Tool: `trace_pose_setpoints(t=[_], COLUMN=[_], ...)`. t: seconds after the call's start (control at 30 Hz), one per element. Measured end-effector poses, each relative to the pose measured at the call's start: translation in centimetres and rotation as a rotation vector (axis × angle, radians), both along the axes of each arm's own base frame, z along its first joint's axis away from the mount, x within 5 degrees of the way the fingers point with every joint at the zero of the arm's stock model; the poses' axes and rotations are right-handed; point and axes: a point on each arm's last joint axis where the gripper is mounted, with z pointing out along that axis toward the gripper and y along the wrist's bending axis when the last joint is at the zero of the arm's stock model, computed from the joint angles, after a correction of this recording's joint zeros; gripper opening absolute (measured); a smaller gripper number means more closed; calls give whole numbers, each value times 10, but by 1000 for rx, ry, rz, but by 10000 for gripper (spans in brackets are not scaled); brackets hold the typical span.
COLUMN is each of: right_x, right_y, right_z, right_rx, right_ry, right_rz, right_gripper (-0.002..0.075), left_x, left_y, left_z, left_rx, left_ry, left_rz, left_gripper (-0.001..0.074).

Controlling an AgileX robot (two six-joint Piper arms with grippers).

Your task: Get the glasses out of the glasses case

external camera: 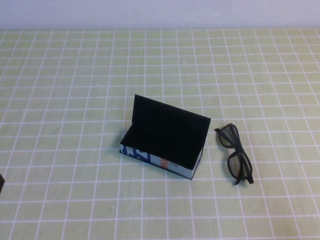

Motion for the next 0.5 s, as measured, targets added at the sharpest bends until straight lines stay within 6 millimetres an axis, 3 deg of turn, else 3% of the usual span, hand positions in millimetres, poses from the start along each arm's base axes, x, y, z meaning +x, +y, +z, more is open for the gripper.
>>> trace_pose_setpoints(t=[0.5], right_x=[0], right_y=[0], right_z=[0], right_rx=[4], right_ry=[0], right_rz=[0], right_gripper=[-18], left_x=[0], left_y=[1], left_z=[0], left_rx=[47], left_ry=[-16], left_rz=[18], left_gripper=[-4])
